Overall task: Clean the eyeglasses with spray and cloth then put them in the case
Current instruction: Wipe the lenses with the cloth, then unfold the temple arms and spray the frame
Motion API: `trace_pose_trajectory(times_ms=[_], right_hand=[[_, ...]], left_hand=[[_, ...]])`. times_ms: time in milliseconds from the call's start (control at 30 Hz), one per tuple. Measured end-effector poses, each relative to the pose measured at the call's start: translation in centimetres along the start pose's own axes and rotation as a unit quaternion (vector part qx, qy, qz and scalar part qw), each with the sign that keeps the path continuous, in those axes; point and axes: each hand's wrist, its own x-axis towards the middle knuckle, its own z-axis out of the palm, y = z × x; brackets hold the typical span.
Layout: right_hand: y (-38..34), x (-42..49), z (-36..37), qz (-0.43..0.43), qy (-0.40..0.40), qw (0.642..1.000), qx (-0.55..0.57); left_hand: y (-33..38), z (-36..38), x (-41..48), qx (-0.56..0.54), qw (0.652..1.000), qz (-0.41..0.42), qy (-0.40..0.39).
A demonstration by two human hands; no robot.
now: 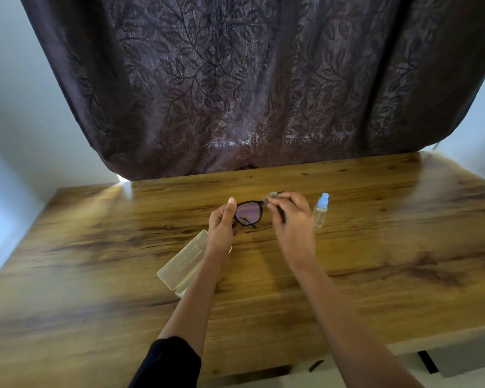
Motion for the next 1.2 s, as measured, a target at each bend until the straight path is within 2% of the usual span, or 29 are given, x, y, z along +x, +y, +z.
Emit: trace_pose_trajectory(times_ms=[167, 367, 633, 800, 967, 1200], right_hand=[[1.9, 1.4, -0.9, 0.071, 0.035, 0.997, 0.006], [0.1, 0.6, -0.3, -0.008, 0.012, 1.0, 0.018], [2.4, 1.7, -0.7, 0.07, 0.036, 0.996, 0.041], [3.1, 1.6, -2.0, 0.154, 0.088, 0.981, 0.078], [6.2, -0.5, -2.1, 0.23, 0.053, 0.971, 0.03], [9.1, -5.0, -1.2, 0.24, -0.047, 0.968, -0.056]], left_hand=[[-0.3, -0.4, 0.7, 0.019, 1.0, 0.009, -0.014], [-0.6, 0.1, 0.9, 0.03, 0.999, 0.038, -0.025], [-1.2, -0.4, 1.1, 0.042, 0.998, 0.032, -0.022], [-1.6, -1.0, 1.2, 0.032, 0.999, 0.03, -0.017], [-1.9, -1.3, 1.2, 0.039, 0.999, 0.029, -0.007], [-2.1, -1.2, 0.7, 0.034, 0.998, 0.036, -0.024]])
